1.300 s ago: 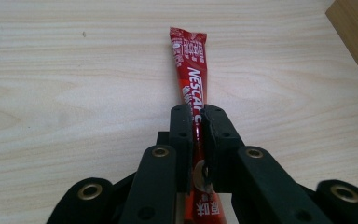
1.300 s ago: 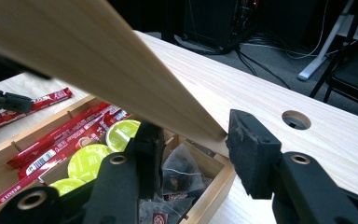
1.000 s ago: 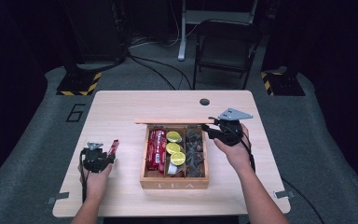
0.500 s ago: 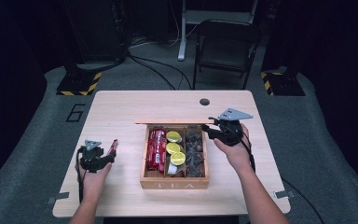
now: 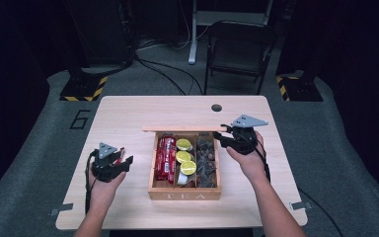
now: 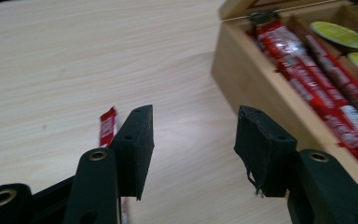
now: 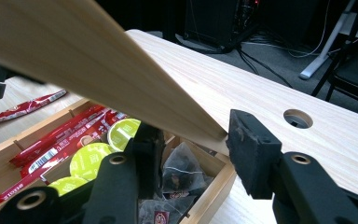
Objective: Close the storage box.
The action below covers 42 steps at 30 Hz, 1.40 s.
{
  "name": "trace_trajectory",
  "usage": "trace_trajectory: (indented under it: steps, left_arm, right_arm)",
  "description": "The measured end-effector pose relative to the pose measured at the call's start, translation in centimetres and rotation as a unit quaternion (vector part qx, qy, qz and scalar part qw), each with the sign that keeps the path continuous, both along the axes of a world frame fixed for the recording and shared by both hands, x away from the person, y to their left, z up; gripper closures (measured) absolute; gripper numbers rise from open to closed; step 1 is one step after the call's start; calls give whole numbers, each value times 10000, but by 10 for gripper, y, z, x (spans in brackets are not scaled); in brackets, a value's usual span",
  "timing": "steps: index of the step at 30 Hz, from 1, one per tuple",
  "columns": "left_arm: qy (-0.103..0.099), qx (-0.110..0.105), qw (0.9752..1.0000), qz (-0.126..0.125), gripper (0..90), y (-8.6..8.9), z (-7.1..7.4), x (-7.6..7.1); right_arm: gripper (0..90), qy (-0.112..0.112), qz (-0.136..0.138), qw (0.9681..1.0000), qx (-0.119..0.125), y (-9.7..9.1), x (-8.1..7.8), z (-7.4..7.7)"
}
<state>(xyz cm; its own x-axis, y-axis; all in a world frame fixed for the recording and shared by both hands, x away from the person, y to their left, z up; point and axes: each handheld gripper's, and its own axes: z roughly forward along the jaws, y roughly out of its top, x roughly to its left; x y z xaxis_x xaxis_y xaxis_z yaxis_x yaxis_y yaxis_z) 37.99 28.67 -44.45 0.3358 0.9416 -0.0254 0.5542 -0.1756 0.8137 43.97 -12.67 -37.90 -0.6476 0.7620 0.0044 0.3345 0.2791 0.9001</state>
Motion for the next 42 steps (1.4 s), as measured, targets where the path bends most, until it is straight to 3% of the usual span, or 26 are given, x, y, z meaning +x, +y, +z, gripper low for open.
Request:
trace_trajectory:
  steps: [3, 8, 11, 14, 27, 42]
  left_arm:
    - [14, 75, 9996, -258, 468, -13, 7, -1]
    - [69, -180, 9981, -582, 470, -27, 16, 1]
    - [122, -258, 9976, -633, 480, -29, 18, 2]
    - [169, -145, 9968, -761, 484, -32, 27, 3]
    - [-167, -281, 9954, -896, 495, -43, 61, 3]
    - [-482, -174, 9938, -989, 496, -54, 87, 6]
  right_arm:
    - [560, 0, 6, 10000, -6, 0, 0, 0]
    - [560, 5, 20, 10000, -17, 0, 0, 0]
    - [559, 6, 23, 10000, -15, 0, 0, 0]
    - [559, 8, 26, 10000, -4, 0, 0, 0]
    - [558, 45, 25, 10000, 22, -1, 0, 0]
    - [556, 34, 32, 10000, 14, -1, -1, -1]
